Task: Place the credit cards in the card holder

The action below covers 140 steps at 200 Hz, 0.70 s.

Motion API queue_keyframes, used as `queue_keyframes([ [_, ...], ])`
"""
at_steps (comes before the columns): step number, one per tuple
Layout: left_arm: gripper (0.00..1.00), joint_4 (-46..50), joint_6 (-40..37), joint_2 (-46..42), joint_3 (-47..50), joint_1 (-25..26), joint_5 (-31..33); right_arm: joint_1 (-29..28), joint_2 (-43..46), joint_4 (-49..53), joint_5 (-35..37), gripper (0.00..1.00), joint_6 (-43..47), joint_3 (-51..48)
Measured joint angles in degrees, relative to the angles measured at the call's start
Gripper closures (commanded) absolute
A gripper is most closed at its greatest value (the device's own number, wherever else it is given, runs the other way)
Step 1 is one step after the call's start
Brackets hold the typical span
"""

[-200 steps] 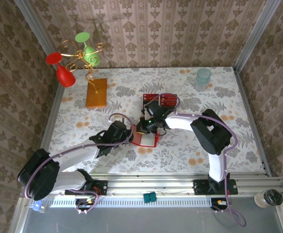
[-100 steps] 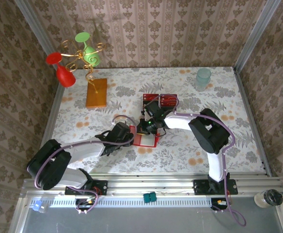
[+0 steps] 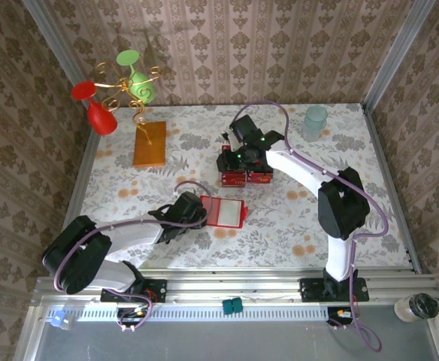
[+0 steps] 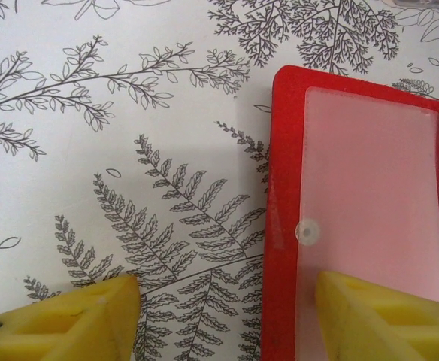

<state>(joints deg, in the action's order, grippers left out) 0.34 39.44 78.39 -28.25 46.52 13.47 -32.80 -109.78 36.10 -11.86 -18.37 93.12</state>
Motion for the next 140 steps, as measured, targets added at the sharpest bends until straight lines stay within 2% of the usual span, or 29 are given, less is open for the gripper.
queue_keyframes([
  [68, 0.37, -0.6, 1.0, 0.0, 0.3, 0.5, 0.7, -5.9, -9.6, 12.6, 18.0, 0.6, 18.1, 8.6],
  [140, 0.37, -0.8, 1.3, 0.0, 0.5, 1.1, 1.4, -7.6, -13.5, 15.2, 27.3, 0.62, 24.1, 11.6],
])
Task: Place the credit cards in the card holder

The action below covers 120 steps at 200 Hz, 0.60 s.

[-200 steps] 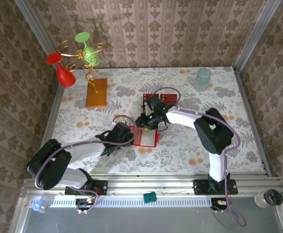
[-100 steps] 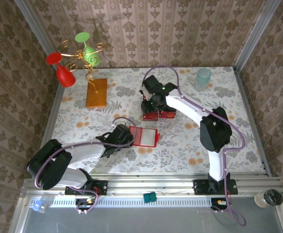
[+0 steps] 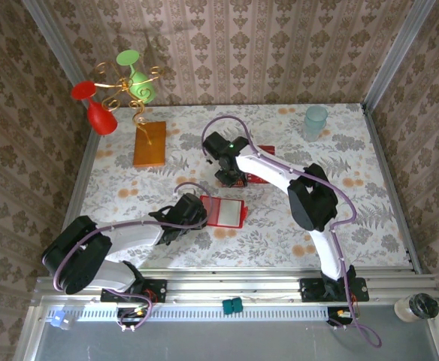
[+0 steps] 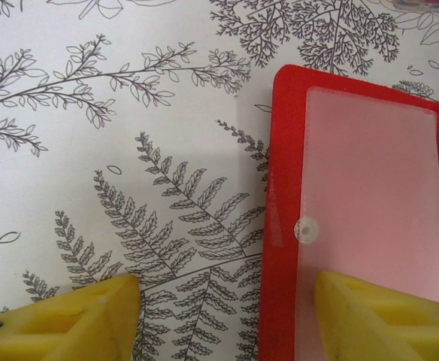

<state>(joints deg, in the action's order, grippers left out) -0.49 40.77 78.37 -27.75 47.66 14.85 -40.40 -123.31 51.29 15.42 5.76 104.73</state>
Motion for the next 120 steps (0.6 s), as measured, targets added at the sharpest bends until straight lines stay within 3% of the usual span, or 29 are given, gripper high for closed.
queue_keyframes([
  [58, 0.37, -0.4, 0.2, 0.0, 0.3, 0.2, 0.2, 0.0, -2.7, 0.2, 2.3, 0.65, 1.6, 1.7],
  [120, 0.37, -0.7, 0.2, 0.0, 0.4, 0.4, 0.5, 0.0, -3.8, 0.2, 2.8, 0.85, 3.0, 3.0],
])
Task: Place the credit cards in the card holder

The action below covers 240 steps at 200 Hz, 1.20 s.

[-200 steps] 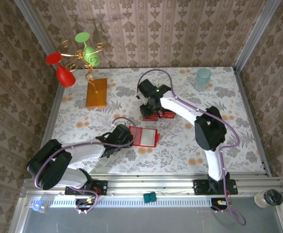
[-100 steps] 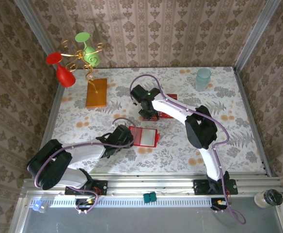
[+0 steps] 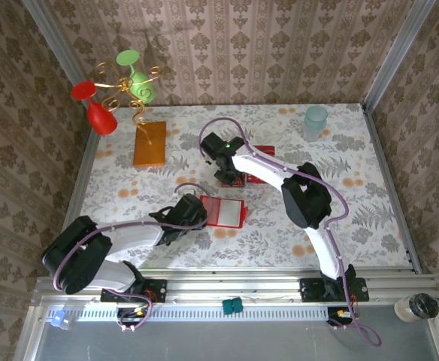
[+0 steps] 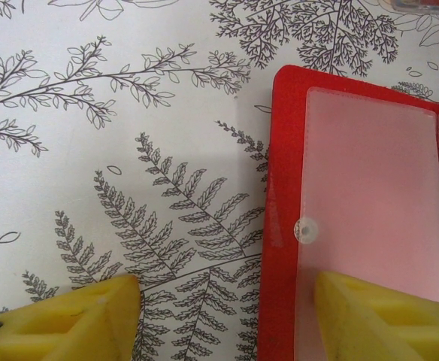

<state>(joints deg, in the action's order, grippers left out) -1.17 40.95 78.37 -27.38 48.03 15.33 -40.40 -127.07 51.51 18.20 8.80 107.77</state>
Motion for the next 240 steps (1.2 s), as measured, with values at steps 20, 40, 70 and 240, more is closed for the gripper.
queue_keyframes([
  [20, 0.37, 0.0, 0.0, 0.0, 0.0, 0.0, 0.0, 0.0, -0.1, 0.0, -0.2, 0.89, 0.5, 0.1],
  [40, 0.37, 0.0, 0.2, 0.0, 0.0, 0.1, 0.1, 0.0, -0.1, 0.1, -0.6, 0.93, 1.2, 0.1],
  [70, 0.37, 0.0, 0.2, 0.0, 0.0, 0.3, 0.2, 0.0, -0.1, 0.0, -0.9, 0.94, 2.4, 0.1],
  [240, 0.37, -0.1, 0.2, 0.0, 0.0, 0.3, 0.2, 0.0, 5.1, -2.5, -0.8, 0.67, 9.1, -2.4],
])
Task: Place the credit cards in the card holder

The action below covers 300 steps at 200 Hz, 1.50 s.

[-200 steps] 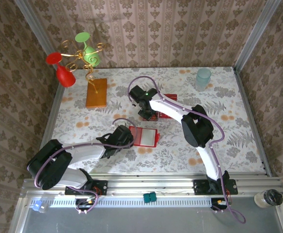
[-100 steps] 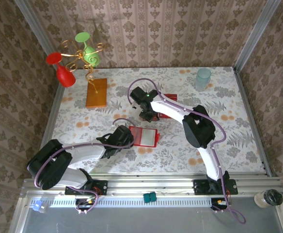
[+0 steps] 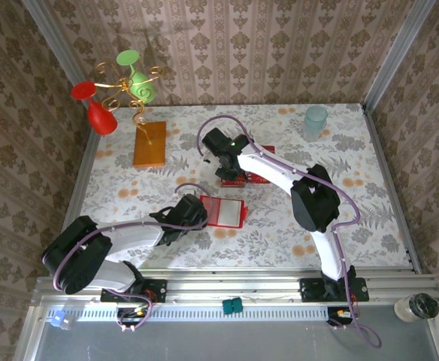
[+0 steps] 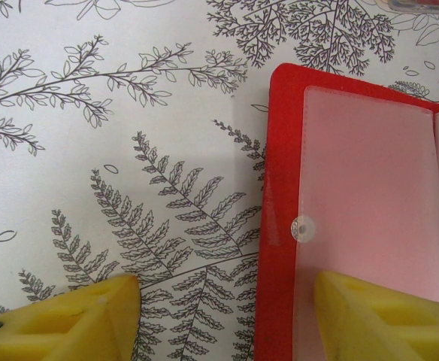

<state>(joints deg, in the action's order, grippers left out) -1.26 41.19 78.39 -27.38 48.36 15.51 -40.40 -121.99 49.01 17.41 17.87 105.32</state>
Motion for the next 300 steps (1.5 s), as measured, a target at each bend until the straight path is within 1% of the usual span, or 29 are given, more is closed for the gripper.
queue_keyframes([
  [25, 0.37, 0.0, 0.0, 0.0, 0.0, 0.0, 0.0, 0.0, -0.7, 0.0, 0.0, 0.66, 0.6, 0.1],
  [32, 0.37, 0.0, 0.0, 0.0, 0.0, 0.0, 0.0, 0.0, -1.0, 0.0, 0.0, 0.64, 0.9, 0.1],
  [48, 0.37, 0.0, 0.0, 0.0, 0.0, 0.1, 0.0, 0.0, -1.9, 0.0, 0.1, 0.63, 1.6, 0.1],
  [75, 0.37, 0.0, 0.0, 0.0, 0.0, 0.1, 0.0, 0.0, -3.3, 0.0, 0.4, 0.6, 2.5, 0.1],
  [154, 0.37, 0.0, 0.2, 0.0, 0.0, 0.1, 0.0, 0.0, -4.8, 0.0, 0.9, 0.62, 3.7, 0.8],
  [174, 0.37, 0.0, 0.2, 0.0, 0.0, 0.2, 0.0, 0.0, -5.1, 0.0, 0.8, 0.66, 4.3, 0.8],
  [189, 0.37, 0.0, 0.2, 0.0, 0.0, 0.4, 0.0, -0.1, -5.3, 0.1, 0.8, 0.71, 4.5, 0.8],
  [202, 0.37, 0.0, 0.3, 0.0, 0.0, 0.4, 0.0, -0.1, -5.3, 0.1, 0.8, 0.79, 4.6, 0.8],
  [215, 0.37, 0.0, 0.4, 0.0, 0.0, 0.4, 0.0, -0.1, -5.3, 0.1, 0.8, 0.83, 4.9, 1.0],
  [230, 0.37, 0.0, 0.4, 0.0, 0.0, 0.4, 0.0, -0.1, -5.3, 0.1, 0.8, 0.86, 5.1, 1.2],
  [242, 0.37, 0.0, 0.4, 0.0, 0.0, 0.4, 0.0, -0.2, -5.2, 0.5, 0.9, 0.92, 5.6, 1.4],
  [256, 0.37, 0.0, 0.4, 0.0, 0.0, 0.4, 0.0, -0.4, -5.1, 0.6, 0.8, 0.93, 6.1, 1.5],
  [262, 0.37, 0.0, 0.4, 0.0, 0.0, 0.4, 0.0, -0.5, -5.0, 0.5, 0.9, 0.96, 6.2, 1.6],
  [300, 0.37, 0.0, 0.4, 0.0, 0.0, 0.5, 0.0, -1.6, -4.6, 0.4, 0.6, 1.0, 7.5, 1.5],
])
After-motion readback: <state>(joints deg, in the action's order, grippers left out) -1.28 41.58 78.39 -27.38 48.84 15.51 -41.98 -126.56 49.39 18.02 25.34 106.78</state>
